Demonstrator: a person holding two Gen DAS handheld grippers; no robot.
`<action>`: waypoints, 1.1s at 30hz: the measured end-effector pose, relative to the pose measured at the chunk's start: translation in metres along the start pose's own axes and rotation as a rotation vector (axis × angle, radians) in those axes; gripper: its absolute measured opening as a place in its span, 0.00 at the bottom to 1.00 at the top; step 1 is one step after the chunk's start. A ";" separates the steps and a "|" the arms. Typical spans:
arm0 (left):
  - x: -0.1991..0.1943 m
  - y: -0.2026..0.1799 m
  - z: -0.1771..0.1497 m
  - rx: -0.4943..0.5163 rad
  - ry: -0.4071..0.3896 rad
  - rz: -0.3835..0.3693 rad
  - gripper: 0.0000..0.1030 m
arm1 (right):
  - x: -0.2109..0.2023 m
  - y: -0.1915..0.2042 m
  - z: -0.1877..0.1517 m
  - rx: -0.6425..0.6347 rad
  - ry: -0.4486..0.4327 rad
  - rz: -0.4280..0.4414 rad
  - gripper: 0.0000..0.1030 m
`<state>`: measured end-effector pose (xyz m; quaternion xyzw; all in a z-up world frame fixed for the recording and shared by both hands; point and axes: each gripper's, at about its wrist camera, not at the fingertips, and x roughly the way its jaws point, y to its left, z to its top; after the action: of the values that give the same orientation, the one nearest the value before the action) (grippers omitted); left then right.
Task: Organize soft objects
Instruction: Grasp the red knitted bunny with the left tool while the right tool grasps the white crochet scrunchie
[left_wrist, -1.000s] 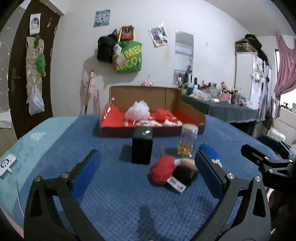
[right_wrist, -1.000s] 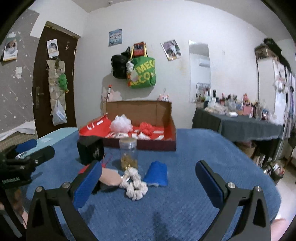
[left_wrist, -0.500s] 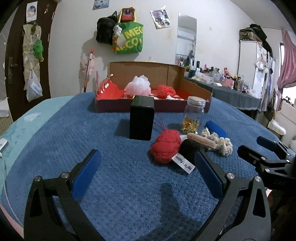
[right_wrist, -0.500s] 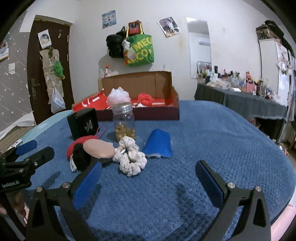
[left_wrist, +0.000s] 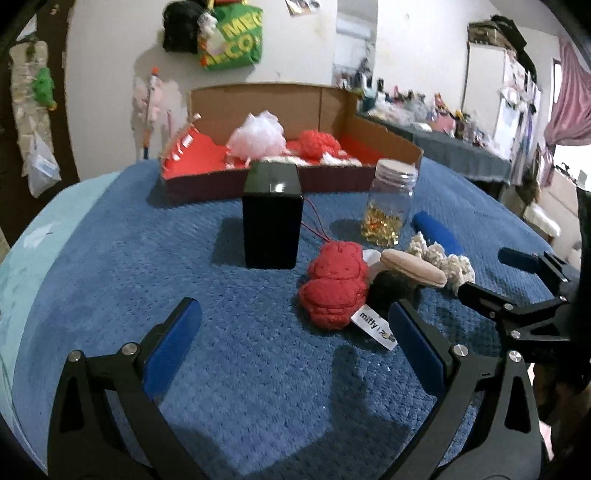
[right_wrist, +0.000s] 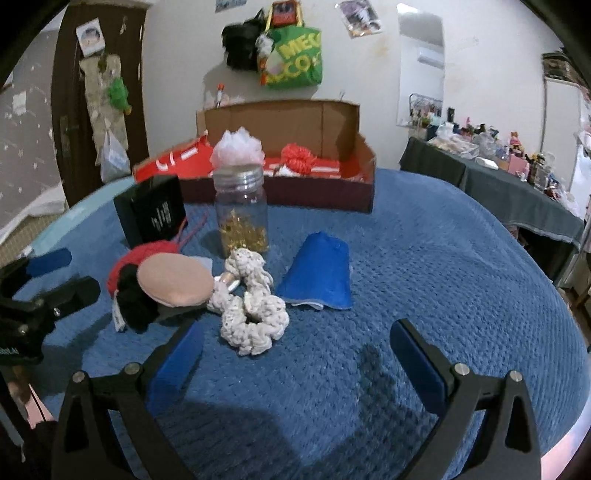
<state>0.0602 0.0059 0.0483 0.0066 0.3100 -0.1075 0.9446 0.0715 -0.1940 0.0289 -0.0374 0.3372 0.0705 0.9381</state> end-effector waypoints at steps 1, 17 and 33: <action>0.003 0.001 0.003 0.005 0.021 -0.010 1.00 | 0.002 -0.001 0.001 -0.007 0.012 0.002 1.00; 0.043 -0.001 0.025 0.117 0.138 -0.128 0.46 | 0.027 0.023 0.014 -0.226 0.110 0.071 0.48; 0.035 -0.012 0.013 0.111 0.180 -0.246 0.39 | 0.008 0.021 0.015 -0.171 0.075 0.159 0.28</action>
<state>0.0932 -0.0136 0.0387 0.0303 0.3855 -0.2383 0.8909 0.0836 -0.1707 0.0346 -0.0930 0.3665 0.1715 0.9097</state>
